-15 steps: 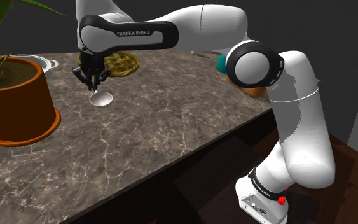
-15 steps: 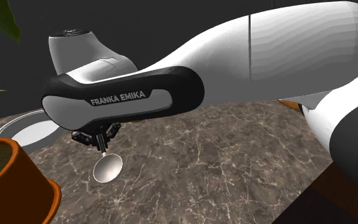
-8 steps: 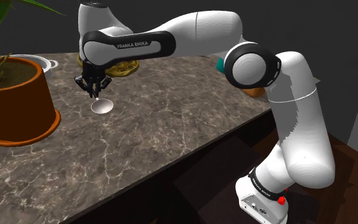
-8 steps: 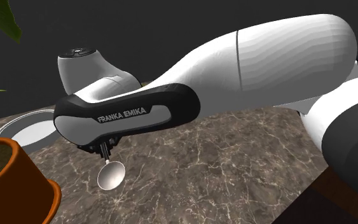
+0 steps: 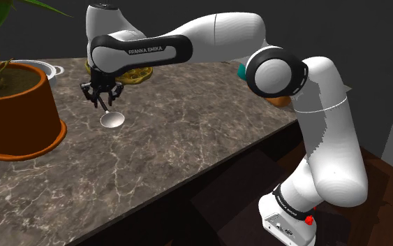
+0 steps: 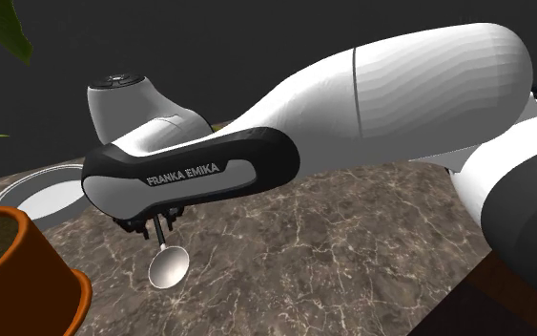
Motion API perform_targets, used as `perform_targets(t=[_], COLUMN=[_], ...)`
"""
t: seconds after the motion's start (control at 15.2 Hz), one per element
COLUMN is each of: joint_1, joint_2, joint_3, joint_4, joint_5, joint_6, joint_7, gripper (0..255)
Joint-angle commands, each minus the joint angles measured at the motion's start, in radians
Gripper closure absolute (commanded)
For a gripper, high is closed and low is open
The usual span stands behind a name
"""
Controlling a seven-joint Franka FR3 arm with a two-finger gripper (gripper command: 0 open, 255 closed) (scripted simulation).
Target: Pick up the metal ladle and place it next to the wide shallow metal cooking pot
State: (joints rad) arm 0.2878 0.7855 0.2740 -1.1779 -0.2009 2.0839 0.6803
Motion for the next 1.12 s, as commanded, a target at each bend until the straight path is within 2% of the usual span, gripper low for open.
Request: perform_targets(t=[0.0,0.26,0.53,1.06], joint_1=[0.0,0.0,-0.007,-0.007], joint_2=[0.0,0.0,-0.063,-0.063], joint_3=[0.0,0.0,0.01,0.01], joint_4=[0.0,0.0,0.019,0.019], joint_5=[0.0,0.0,0.013,0.013], joint_6=[0.0,0.0,-0.082,-0.082], joint_7=[0.0,0.0,-0.007,-0.007], gripper=[0,0,0,0])
